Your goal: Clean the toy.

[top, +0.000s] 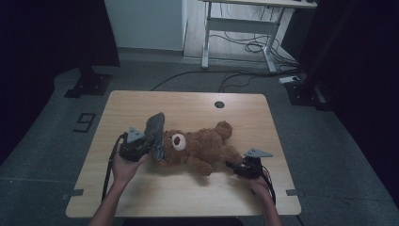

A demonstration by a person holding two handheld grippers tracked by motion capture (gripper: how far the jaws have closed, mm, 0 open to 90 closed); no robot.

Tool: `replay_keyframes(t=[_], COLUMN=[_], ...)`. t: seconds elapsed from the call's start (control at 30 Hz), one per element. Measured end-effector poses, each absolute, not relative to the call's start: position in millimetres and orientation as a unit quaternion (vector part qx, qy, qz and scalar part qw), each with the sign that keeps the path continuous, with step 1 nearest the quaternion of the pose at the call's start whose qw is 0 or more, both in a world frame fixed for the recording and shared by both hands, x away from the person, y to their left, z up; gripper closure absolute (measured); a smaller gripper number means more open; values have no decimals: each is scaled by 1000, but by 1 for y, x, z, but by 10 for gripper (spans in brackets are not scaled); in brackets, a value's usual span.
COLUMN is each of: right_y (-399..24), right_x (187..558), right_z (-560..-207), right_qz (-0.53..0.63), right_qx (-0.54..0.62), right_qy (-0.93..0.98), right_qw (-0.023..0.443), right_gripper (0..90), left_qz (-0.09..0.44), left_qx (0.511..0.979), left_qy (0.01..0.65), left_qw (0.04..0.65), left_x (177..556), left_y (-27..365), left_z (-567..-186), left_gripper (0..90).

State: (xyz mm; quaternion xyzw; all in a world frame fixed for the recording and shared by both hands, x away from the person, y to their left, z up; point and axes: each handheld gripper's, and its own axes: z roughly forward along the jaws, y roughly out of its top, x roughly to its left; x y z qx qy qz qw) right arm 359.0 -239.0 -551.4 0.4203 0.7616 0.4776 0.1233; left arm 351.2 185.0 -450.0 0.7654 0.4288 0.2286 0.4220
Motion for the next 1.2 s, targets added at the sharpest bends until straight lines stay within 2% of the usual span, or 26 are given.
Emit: replay_keyframes(t=[0.13,0.2,0.27,0.37,0.5,0.6,0.9,1.0,1.2], right_y=[-239,-240,-240,-240,-240,-239,-236,-237,-239], right_x=[359,359,359,358,359,359,360,360,361], right_z=[-551,-552,-552,-551,-551,-551,-551,-551,-551], right_qz=[479,480,480,481,481,480,477,477,477], right_qx=[420,419,418,415,415,416,416,415,416], right_qy=[761,761,762,763,763,763,765,766,764], right_qw=[122,122,122,120,118,119,119,120,122], right_gripper=[584,584,584,583,583,583,583,581,579], left_qz=[184,158,140,100,134,133,132,145,175], left_qx=[787,805,810,793,787,784,787,782,756], left_qy=[373,363,371,394,431,454,474,481,463], left_qw=[456,443,432,455,421,401,372,368,428], left_x=[336,335,339,345,345,350,374,378,374], left_y=[154,142,139,157,179,188,185,190,194], left_z=[-443,-451,-464,-476,-487,-502,-522,-517,-474], left_gripper=[795,793,793,797,798,799,801,798,797])
